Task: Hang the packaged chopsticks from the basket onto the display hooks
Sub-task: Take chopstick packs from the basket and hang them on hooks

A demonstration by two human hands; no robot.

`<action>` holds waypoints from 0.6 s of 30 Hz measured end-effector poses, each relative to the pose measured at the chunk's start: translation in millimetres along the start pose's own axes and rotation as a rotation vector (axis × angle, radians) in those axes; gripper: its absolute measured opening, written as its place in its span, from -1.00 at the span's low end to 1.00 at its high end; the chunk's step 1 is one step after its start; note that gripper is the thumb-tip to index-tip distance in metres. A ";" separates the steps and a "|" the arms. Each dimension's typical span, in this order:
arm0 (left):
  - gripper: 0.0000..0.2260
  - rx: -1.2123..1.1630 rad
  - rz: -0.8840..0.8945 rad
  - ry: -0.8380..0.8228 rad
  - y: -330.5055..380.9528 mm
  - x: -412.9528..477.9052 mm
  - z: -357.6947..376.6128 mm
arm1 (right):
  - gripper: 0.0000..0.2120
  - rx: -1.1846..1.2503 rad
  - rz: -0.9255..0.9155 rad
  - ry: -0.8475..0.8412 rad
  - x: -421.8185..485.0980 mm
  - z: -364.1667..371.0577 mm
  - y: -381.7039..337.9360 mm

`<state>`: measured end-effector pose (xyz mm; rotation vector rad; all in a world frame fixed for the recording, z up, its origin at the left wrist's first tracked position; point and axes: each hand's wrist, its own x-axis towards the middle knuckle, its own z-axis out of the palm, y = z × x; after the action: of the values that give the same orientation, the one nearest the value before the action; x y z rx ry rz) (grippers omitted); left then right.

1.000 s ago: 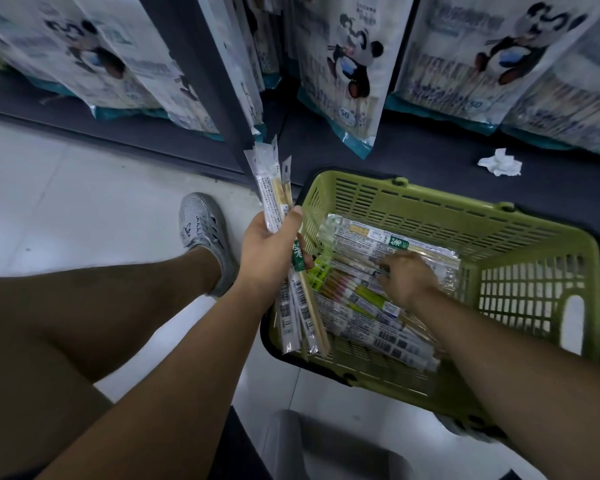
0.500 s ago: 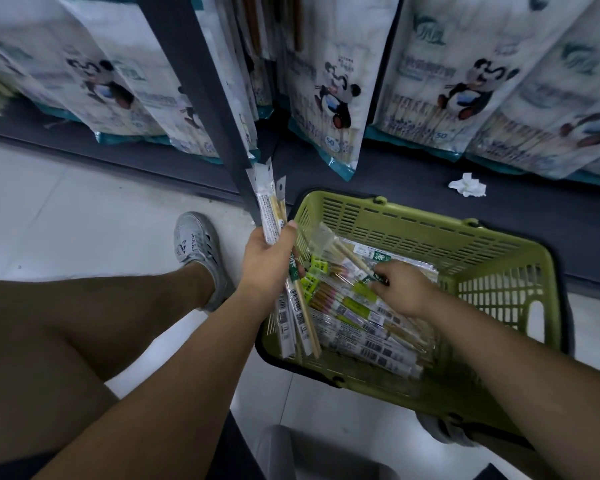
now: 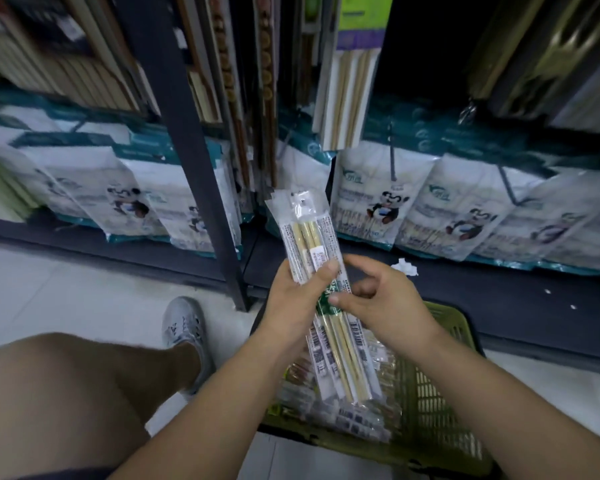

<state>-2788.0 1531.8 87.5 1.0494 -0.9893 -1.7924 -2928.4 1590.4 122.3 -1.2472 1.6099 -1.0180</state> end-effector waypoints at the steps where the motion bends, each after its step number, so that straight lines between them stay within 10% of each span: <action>1: -0.62 -0.001 0.006 -0.012 10.0 -2.3 3.8 | -0.50 0.012 -0.001 0.024 -3.4 -2.2 -7.5; 18: -0.64 0.308 0.437 -0.273 161.0 11.5 53.4 | -0.92 0.063 -0.374 0.367 23.5 -74.6 -164.3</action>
<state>-2799.6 1475.3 247.4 0.6986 -1.5671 -1.4686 -2953.3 1546.3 297.1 -1.4097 1.6275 -1.5960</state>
